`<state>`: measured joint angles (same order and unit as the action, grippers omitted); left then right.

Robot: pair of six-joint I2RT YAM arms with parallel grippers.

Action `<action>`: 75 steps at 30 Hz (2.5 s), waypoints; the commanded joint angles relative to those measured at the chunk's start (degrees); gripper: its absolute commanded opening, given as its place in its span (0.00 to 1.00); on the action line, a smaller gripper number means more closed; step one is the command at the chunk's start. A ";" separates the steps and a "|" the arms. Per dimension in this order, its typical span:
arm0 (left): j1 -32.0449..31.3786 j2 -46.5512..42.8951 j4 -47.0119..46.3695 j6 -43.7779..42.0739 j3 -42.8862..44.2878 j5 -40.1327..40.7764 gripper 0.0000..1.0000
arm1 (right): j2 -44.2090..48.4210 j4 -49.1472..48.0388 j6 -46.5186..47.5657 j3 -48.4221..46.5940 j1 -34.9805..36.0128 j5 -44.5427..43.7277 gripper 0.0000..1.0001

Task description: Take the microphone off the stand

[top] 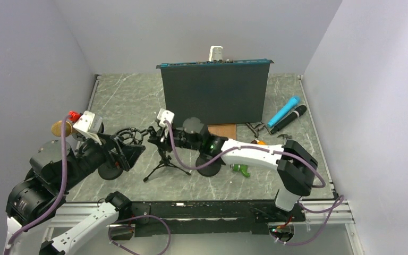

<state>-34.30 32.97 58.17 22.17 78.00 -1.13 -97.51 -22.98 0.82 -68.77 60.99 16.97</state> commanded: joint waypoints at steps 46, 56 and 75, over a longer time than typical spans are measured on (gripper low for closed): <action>0.03 -0.08 -2.41 -1.15 -2.85 4.30 0.98 | 14.43 31.33 -0.49 3.76 -1.11 11.52 1.00; 0.09 -1.51 -2.65 -0.11 -2.56 3.32 0.98 | -1.59 45.65 7.25 -16.89 -8.25 27.82 0.82; 0.05 -4.60 -2.90 2.35 -3.17 0.94 0.98 | -19.24 62.08 19.07 -35.98 -8.26 31.64 0.61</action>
<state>-34.30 29.06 57.71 23.66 74.87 0.97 -116.01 36.29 16.19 -101.23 52.64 44.80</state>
